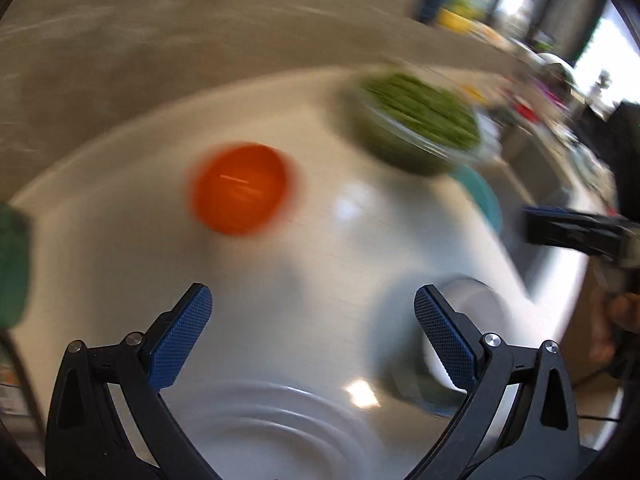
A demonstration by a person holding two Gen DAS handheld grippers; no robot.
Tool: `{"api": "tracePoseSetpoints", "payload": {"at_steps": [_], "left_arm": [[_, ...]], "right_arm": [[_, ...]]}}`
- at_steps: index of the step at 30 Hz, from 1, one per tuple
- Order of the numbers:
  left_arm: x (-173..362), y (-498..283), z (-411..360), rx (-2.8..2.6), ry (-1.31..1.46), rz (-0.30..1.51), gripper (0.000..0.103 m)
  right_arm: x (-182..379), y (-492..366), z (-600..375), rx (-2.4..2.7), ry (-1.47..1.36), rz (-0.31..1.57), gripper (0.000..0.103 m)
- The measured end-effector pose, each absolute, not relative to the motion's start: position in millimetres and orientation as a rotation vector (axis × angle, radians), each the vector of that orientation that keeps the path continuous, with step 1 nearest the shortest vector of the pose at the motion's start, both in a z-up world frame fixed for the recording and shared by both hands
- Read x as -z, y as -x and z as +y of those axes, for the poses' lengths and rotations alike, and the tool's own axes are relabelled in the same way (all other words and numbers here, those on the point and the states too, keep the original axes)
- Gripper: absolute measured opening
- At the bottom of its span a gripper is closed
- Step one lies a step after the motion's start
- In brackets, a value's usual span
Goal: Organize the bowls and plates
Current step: 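Move both grippers to the orange bowl and close on its rim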
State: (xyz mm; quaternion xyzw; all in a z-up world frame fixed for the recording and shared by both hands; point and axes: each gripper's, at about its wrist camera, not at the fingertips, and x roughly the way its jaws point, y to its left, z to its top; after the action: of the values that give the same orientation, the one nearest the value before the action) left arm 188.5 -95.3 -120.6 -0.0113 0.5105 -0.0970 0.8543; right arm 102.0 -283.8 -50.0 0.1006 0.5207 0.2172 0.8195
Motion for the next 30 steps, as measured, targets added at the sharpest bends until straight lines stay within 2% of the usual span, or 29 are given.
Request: {"api": "tracePoseSetpoints", "payload": {"at_steps": [3, 5, 7, 8, 14, 23, 26, 28, 29, 30], "left_arm": [[127.0, -221.2, -46.1, 0.086, 0.043, 1.070, 0.103], [140.1, -247.0, -18.6, 0.043, 0.078, 1.099, 0.103], [153.2, -265.0, -2.6, 0.035, 0.138, 1.136, 0.103], [161.0, -274.1, 3.3, 0.030, 0.164, 1.150, 0.103], [201.7, -303.7, 16.8, 0.049, 0.238, 1.209, 0.101], [235.7, -319.2, 2.8, 0.072, 0.241, 1.265, 0.101], [244.0, -322.7, 2.9, 0.078, 0.250, 1.275, 0.101], [248.7, -328.7, 2.6, 0.073, 0.251, 1.274, 0.101], [249.6, -331.5, 1.9, 0.076, 0.252, 1.273, 0.100], [249.7, -331.9, 1.8, 0.076, 0.252, 1.270, 0.094]], "right_arm": [[46.6, -130.6, -250.3, -0.534, -0.198, 1.102, 0.103], [50.5, -151.1, -229.0, -0.547, -0.189, 1.119, 0.098], [56.7, -173.0, -209.6, -0.569, -0.204, 1.141, 0.080], [60.4, -183.9, -198.5, -0.569, -0.203, 1.162, 0.077], [91.2, -222.0, -147.8, -0.608, -0.214, 1.253, 0.074], [134.6, -252.6, -136.7, -0.534, -0.236, 1.365, 0.070], [145.5, -258.2, -134.4, -0.535, -0.247, 1.390, 0.063], [151.0, -260.4, -133.9, -0.539, -0.255, 1.398, 0.051], [154.5, -261.1, -133.6, -0.543, -0.258, 1.405, 0.048], [156.2, -261.0, -133.3, -0.545, -0.259, 1.408, 0.046]]}}
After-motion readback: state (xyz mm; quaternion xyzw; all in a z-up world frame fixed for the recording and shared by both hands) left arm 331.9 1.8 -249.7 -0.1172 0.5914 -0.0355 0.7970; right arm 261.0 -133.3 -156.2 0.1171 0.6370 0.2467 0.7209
